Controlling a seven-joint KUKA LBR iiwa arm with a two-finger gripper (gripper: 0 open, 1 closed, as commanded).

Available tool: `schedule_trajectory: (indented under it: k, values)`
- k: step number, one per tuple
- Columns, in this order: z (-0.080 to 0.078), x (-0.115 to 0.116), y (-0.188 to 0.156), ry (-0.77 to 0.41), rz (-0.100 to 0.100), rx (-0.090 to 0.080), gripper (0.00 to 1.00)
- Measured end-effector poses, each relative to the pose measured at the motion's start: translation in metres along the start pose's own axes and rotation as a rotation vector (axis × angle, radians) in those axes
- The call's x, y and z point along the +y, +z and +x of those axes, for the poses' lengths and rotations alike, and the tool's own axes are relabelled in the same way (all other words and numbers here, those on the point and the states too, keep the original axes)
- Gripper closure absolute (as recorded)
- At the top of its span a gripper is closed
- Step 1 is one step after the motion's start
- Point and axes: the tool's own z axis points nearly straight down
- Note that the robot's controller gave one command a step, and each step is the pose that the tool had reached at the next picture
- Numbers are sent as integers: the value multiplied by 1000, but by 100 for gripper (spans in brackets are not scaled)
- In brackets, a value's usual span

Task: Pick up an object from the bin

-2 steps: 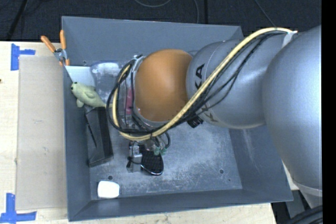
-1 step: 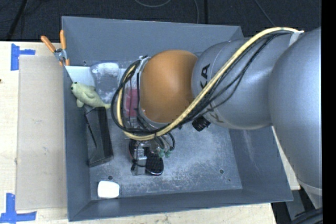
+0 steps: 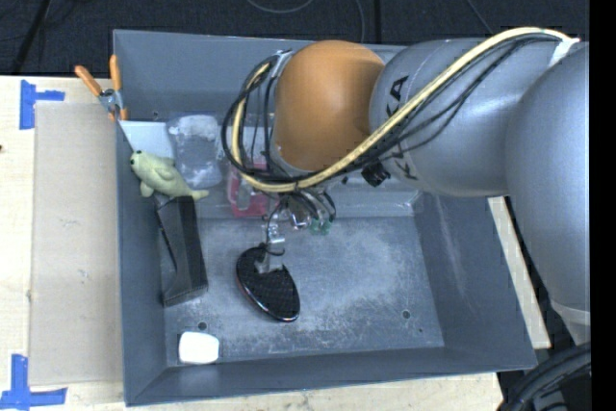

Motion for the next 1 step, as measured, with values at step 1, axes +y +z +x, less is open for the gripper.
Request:
schedule_trajectory:
  k: [1]
  values:
    - [4, -13, 13, 79, 4, 10, 0]
